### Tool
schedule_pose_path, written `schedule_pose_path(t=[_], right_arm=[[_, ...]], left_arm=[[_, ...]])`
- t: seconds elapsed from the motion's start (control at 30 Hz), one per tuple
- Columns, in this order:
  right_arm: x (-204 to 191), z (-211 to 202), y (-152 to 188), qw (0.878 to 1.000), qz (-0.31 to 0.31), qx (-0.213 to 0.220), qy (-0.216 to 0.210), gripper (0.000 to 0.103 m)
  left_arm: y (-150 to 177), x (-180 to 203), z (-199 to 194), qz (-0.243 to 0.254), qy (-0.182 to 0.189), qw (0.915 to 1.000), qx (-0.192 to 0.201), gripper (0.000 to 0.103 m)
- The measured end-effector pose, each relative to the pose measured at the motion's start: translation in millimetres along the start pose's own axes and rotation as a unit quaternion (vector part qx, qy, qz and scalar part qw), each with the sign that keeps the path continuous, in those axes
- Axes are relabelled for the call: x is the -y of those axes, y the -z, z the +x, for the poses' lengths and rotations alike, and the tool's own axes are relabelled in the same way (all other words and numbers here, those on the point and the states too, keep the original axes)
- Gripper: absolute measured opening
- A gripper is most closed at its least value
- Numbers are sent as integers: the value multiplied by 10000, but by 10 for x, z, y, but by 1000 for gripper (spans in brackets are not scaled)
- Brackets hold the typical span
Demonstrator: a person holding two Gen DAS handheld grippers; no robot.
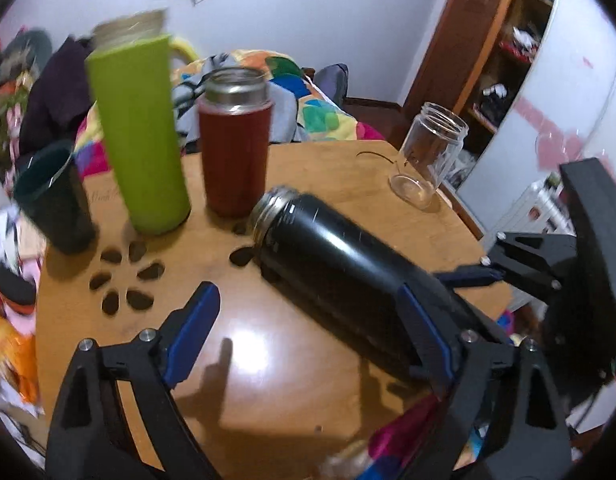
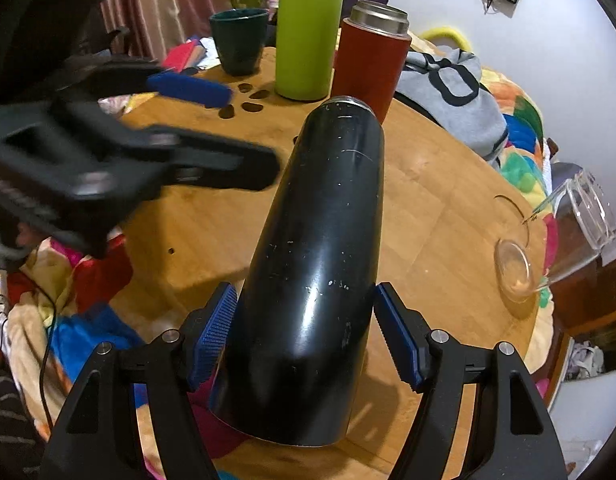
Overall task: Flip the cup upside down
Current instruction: 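Lift the black thermos with the right tool while the left tool grasps its base end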
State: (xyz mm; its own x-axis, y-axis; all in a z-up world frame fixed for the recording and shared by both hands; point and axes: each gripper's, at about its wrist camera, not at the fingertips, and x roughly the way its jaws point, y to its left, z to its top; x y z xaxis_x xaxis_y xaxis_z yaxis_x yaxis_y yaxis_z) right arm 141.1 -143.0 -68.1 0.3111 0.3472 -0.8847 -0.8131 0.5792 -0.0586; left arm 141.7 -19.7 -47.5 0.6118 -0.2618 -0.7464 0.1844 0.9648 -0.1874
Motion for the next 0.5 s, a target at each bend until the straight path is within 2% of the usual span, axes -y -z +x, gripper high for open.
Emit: schedule_pose_path(t=[0.13,0.2,0.37,0.43,0.5], right_arm=[[11,-44,131,9998,115,172,-16,68],[-3,-54,189,9996,181,212,-12,71],[62,-54,369,9980,547,293,-141,71],[62,-71,421,9973,626,348,-142,71],[70,-76,462,9966,680,424,-165,71]], left_arm=[[-177,223,110,605,-247,9979,10,91],[-267,343,181,1100,-269,9935,-66,91],[-336,532,228,2359,-387,9707,-222,92],[-361,497,180,2642,-455,9630,-283,93],[-375,459,137,2812,-414,9581,-356,101]])
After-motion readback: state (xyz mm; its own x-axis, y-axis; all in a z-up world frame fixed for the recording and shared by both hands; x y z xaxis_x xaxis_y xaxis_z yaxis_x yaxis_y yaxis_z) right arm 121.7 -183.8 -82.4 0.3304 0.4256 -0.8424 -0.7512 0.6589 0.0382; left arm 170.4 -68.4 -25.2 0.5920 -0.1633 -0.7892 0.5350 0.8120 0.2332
